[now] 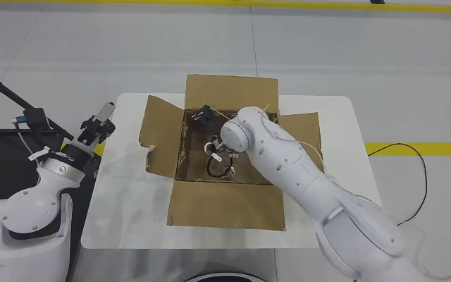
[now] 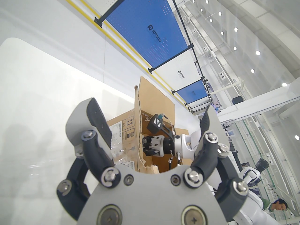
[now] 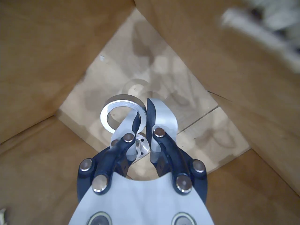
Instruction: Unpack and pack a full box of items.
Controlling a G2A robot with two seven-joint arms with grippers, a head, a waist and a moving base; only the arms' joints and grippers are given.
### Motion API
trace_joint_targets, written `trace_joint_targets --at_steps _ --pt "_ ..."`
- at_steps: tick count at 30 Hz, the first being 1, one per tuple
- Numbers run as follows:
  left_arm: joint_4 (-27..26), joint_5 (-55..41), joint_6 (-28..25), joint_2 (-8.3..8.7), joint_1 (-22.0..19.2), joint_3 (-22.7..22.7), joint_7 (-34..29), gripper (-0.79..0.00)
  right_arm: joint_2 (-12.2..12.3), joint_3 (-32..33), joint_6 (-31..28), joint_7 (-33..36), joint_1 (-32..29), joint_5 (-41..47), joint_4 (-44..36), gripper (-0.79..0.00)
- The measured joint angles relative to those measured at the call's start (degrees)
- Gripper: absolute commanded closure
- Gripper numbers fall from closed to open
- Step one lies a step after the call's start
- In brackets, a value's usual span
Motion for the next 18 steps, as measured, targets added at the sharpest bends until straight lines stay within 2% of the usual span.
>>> trace_joint_targets --at_steps 5,9,13,18 --pt "0.0 0.0 0.0 0.0 0.0 0.0 0.0 -0.785 4.9 7.1 3.5 7.3 -4.8 -5.1 -15.7 0.0" --pt "0.0 0.0 0.0 0.0 0.0 0.0 0.0 -0.785 9.4 15.1 5.8 15.5 -11.7 -12.1 -31.5 0.0" --pt "0.0 0.0 0.0 0.0 0.0 0.0 0.0 -0.785 13.4 26.3 8.3 22.4 -21.6 -20.6 -48.9 0.0" --pt "0.0 0.0 0.0 0.0 0.0 0.0 0.0 -0.785 16.4 40.9 10.3 25.5 -33.2 -28.1 -64.9 0.0"
